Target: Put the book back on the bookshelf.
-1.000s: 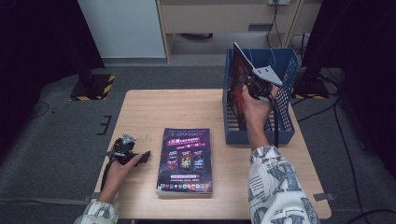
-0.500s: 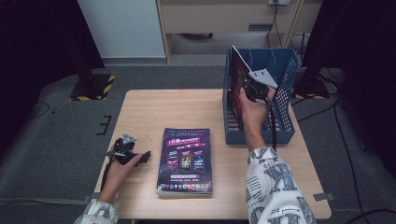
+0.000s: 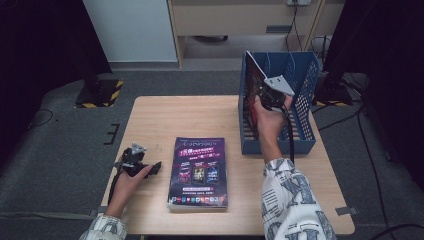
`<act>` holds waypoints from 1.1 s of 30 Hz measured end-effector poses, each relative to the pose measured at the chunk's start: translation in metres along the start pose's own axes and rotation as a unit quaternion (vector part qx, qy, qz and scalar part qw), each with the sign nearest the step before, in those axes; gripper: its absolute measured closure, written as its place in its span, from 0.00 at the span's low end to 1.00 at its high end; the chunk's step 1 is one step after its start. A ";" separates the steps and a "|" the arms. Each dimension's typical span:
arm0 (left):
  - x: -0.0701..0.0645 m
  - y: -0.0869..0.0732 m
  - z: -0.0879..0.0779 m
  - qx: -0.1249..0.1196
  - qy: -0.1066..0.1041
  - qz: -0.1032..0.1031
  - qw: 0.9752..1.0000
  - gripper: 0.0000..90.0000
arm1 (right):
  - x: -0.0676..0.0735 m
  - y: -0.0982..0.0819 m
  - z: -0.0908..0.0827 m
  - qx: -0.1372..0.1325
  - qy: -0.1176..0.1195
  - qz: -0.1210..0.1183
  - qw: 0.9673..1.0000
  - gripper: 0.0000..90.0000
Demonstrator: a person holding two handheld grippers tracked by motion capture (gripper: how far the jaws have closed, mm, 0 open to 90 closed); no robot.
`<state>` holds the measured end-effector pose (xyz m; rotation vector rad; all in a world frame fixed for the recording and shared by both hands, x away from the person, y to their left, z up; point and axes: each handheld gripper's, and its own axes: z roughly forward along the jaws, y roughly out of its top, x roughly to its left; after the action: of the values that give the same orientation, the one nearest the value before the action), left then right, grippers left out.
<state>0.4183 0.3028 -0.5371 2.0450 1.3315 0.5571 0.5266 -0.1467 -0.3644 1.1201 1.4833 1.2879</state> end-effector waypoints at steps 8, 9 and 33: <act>0.000 0.000 0.000 0.000 0.000 0.000 1.000 0.00 | 0.002 -0.005 -0.001 0.000 0.010 0.004 1.000 0.97; 0.000 0.000 0.000 0.000 0.000 0.000 1.000 0.00 | 0.002 -0.005 -0.001 0.000 0.010 0.004 1.000 0.97; -0.001 0.000 0.000 -0.001 -0.001 0.000 1.000 0.01 | 0.005 -0.012 -0.006 0.010 0.015 -0.004 1.000 0.97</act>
<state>0.4183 0.3022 -0.5372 2.0433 1.3298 0.5556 0.5183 -0.1439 -0.3756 1.1112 1.5237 1.2933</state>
